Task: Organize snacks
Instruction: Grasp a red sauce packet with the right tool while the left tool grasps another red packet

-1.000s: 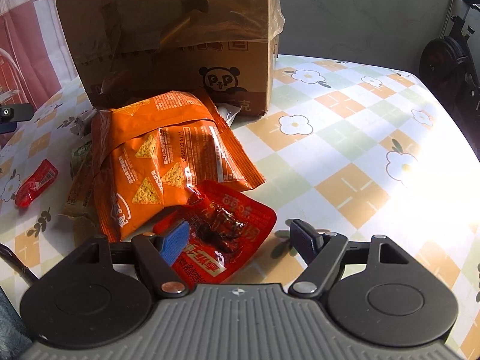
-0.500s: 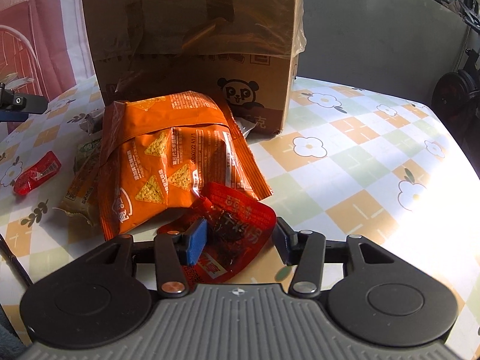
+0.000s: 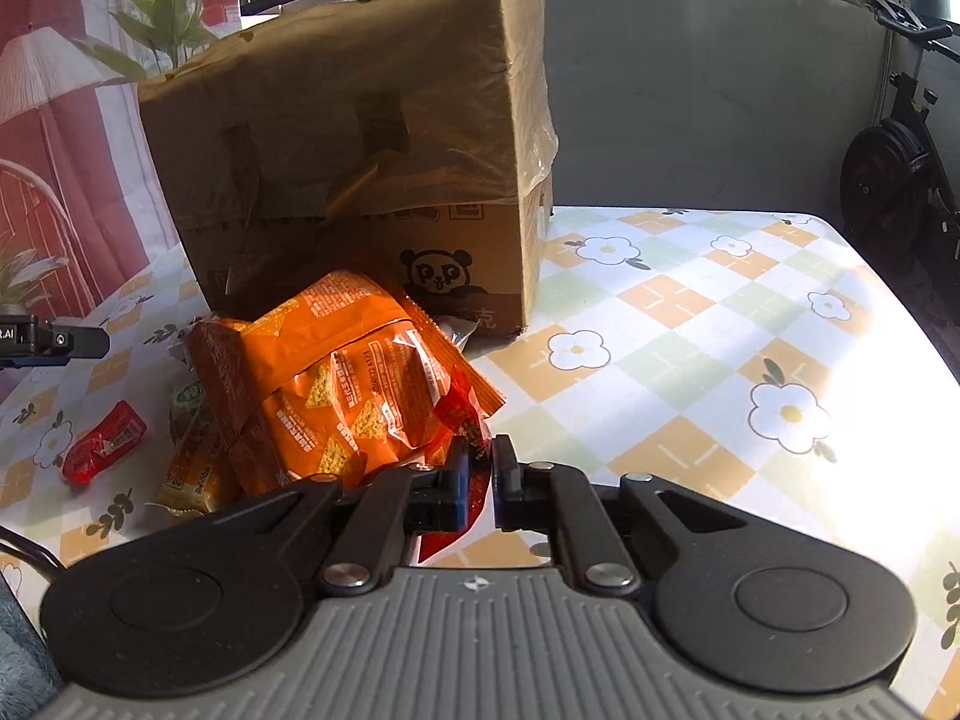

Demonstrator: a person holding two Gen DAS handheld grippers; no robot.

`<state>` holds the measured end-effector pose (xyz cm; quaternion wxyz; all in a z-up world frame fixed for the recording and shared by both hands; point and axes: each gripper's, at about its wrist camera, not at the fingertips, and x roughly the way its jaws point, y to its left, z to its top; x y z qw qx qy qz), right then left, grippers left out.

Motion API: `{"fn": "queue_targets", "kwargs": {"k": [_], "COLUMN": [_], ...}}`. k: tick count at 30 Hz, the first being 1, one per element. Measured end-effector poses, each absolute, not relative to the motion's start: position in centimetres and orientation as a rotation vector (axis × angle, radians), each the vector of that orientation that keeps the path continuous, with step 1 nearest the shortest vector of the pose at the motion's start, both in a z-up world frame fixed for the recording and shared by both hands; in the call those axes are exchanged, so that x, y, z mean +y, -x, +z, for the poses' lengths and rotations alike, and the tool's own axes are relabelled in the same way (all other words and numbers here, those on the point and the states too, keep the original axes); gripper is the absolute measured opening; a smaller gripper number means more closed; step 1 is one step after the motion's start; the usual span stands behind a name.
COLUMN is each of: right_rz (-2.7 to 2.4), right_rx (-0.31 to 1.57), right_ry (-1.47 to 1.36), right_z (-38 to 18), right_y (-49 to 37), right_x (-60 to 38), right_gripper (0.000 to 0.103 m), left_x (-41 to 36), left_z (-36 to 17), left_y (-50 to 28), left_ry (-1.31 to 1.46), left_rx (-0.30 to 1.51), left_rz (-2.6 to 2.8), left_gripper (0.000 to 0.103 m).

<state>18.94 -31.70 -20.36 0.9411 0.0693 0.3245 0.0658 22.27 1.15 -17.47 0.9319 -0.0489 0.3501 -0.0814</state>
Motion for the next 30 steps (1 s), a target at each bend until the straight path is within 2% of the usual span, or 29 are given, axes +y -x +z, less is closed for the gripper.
{"fn": "queue_targets", "kwargs": {"k": [10, 22, 30], "right_rz": [0.192, 0.398, 0.381], "right_rx": [0.516, 0.560, 0.594], "right_ry": [-0.303, -0.245, -0.305], "right_z": [-15.8, -15.5, -17.1], "right_y": [-19.3, -24.0, -22.2], "right_x": [-32.5, -27.1, -27.9], "right_gripper": [0.008, 0.008, 0.008], "left_x": [3.2, 2.3, 1.6], "left_z": [-17.1, -19.3, -20.7], "left_y": [-22.5, -21.7, -21.1], "left_ry": [0.162, 0.096, -0.001], "left_rx": [0.712, 0.840, 0.901], "left_rz": [-0.140, -0.190, -0.171], "left_gripper": [0.087, 0.086, 0.086]}}
